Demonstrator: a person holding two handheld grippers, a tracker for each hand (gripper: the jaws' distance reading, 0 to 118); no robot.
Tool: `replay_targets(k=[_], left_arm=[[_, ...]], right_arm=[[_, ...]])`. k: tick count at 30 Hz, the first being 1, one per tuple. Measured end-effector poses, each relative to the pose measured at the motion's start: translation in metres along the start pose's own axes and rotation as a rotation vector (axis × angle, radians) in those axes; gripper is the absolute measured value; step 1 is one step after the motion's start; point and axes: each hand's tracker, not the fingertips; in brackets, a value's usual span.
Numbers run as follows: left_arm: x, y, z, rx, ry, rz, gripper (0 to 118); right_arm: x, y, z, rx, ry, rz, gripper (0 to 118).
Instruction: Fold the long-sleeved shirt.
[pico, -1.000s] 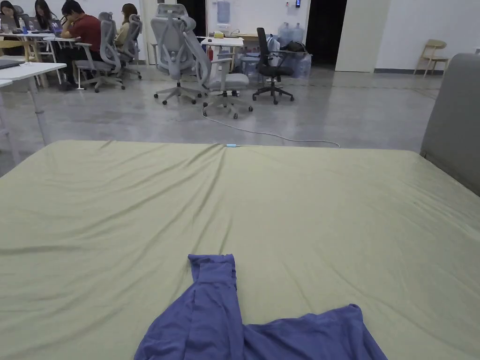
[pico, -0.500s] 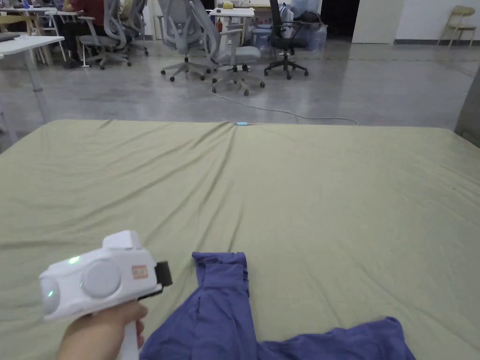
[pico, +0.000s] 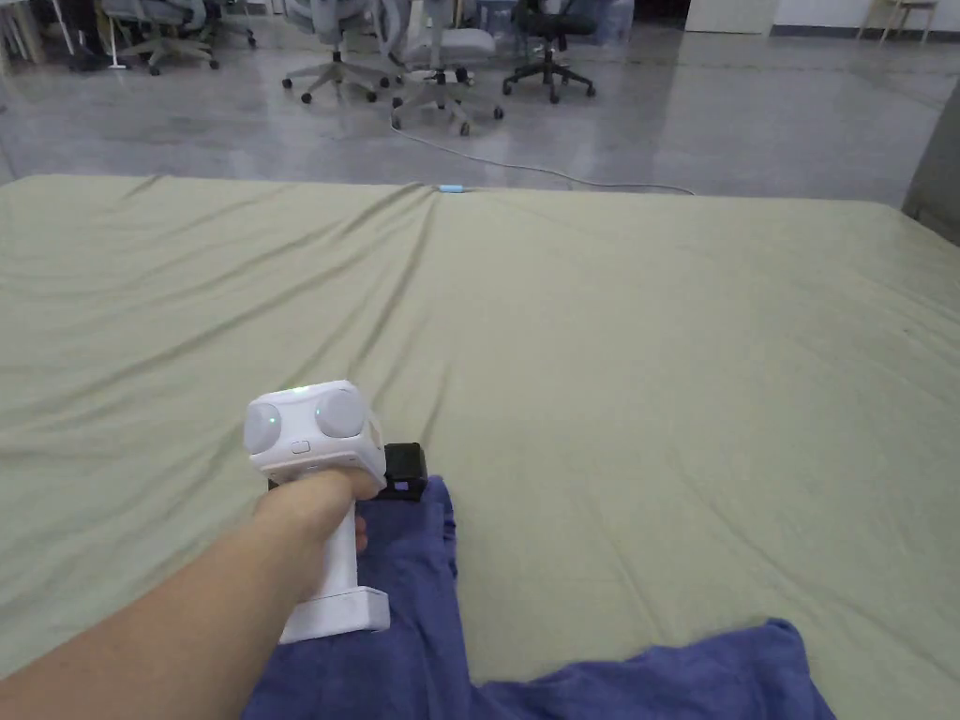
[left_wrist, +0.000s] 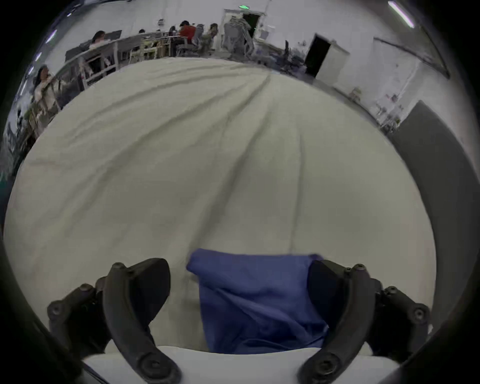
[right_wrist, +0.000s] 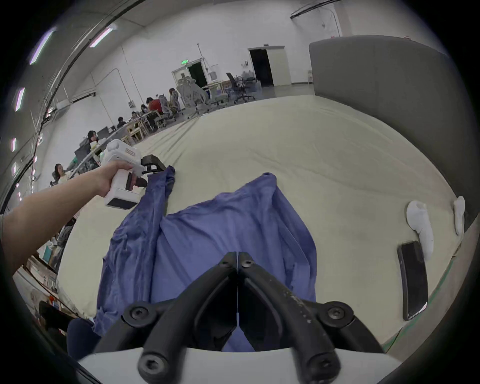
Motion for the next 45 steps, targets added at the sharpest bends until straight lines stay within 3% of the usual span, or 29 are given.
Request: replay_targets(k=[1,2,3,4,5,12,18,22,27,29,31,32,35,38,41,42,43,44,45], left_arm=[[0.002,0.000,0.002,0.002,0.021,-0.015,62],[0.004,0.001,0.010,0.043,0.103,-0.031,25],[0.000,0.002,0.016,0.095,0.080,-0.033,25],[-0.001,0.005,0.028,0.151,-0.005,-0.010,10],[0.001,0.007,0.041,0.178,-0.021,0.004,6],[0.006,-0.040,0.163,0.349,-0.057,-0.245,6],[-0.006,-0.141,0.244,0.378,-0.035,-0.277,6],[-0.018,-0.222,0.258,0.296,-0.026,-0.290,6],[-0.033,-0.286,0.215,0.104,0.008,-0.229,6],[-0.042,-0.295,0.196,0.052,0.002,-0.182,14],[-0.049,-0.299,0.173,-0.029,0.014,-0.137,83],[-0.049,-0.300,0.162,-0.070,0.022,-0.142,109],[-0.049,-0.303,0.177,-0.014,-0.013,-0.188,117],[-0.055,-0.301,0.221,0.245,-0.084,-0.095,110],[-0.064,-0.312,0.261,0.275,-0.151,-0.014,111],[-0.068,-0.316,0.270,0.239,-0.173,-0.027,103],[-0.069,-0.323,0.278,0.226,-0.189,-0.049,80],[-0.069,-0.326,0.281,0.239,-0.177,-0.063,22],[-0.070,-0.329,0.280,0.254,-0.113,-0.077,5]], right_arm=[[0.000,-0.001,0.001,-0.001,-0.001,0.001,4],[0.000,-0.002,0.002,-0.004,-0.002,0.003,4],[-0.001,-0.003,0.003,-0.005,-0.003,0.005,4],[-0.001,-0.003,0.005,-0.005,-0.001,0.006,4],[-0.003,-0.004,0.007,-0.003,0.001,0.008,4],[-0.023,-0.006,0.032,0.026,0.072,0.024,4],[-0.040,-0.008,0.067,0.059,0.131,0.055,4],[-0.046,-0.012,0.078,0.054,0.136,0.073,4],[-0.055,-0.018,0.086,0.032,0.133,0.076,4],[-0.057,-0.018,0.090,0.026,0.123,0.083,4],[-0.059,-0.019,0.096,0.026,0.118,0.088,4],[-0.059,-0.019,0.097,0.026,0.118,0.087,4],[-0.058,-0.019,0.102,0.035,0.125,0.091,4],[-0.054,-0.018,0.104,0.050,0.125,0.094,4],[-0.050,-0.018,0.100,0.050,0.129,0.082,4],[-0.050,-0.019,0.097,0.044,0.128,0.079,4],[-0.050,-0.019,0.094,0.040,0.126,0.078,4],[-0.049,-0.019,0.090,0.036,0.122,0.076,4],[-0.049,-0.018,0.086,0.030,0.119,0.073,4]])
